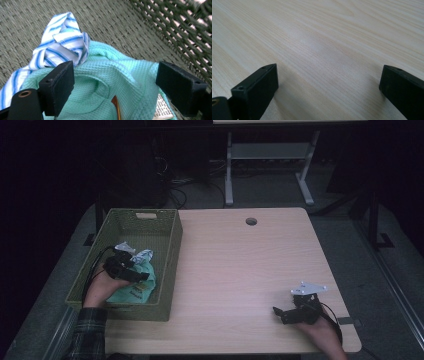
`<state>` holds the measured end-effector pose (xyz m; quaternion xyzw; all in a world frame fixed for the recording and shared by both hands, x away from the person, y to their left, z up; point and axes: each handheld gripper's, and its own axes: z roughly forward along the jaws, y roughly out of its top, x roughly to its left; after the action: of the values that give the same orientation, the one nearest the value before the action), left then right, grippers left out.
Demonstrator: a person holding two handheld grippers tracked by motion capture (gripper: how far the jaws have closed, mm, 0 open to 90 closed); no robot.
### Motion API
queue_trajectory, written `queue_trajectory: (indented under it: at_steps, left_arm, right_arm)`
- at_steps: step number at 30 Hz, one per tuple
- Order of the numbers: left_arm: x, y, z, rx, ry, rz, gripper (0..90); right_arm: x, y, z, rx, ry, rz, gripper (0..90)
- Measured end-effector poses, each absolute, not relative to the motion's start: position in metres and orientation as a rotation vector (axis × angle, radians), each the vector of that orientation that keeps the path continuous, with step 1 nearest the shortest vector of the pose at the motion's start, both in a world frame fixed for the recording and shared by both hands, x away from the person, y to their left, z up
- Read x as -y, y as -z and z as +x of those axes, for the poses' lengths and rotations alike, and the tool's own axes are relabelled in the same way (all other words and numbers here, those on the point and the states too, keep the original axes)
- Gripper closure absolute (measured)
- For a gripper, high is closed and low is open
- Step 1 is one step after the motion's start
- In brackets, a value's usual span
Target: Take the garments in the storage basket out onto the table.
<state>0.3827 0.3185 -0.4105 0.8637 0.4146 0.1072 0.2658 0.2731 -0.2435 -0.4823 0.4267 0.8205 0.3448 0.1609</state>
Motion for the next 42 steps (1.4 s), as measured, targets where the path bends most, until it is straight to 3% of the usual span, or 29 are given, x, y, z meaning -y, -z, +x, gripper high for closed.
queue_trajectory:
  at_steps: [9, 27, 42]
  left_arm:
    - [-0.317, 0.416, 0.384, -1.142, -0.214, 2.36, 23.1]
    - [-0.315, 0.417, 0.382, -1.141, -0.081, 2.427, 80.4]
    - [-0.323, 0.401, 0.378, -1.08, -0.099, 2.29, 84.5]
  right_arm:
    - [0.243, 0.482, 0.273, -2.342, -0.985, 1.219, 1.7]
    - [0.243, 0.482, 0.273, -2.343, -0.985, 1.218, 1.7]
    - [0.243, 0.482, 0.273, -2.343, -0.985, 1.218, 1.7]
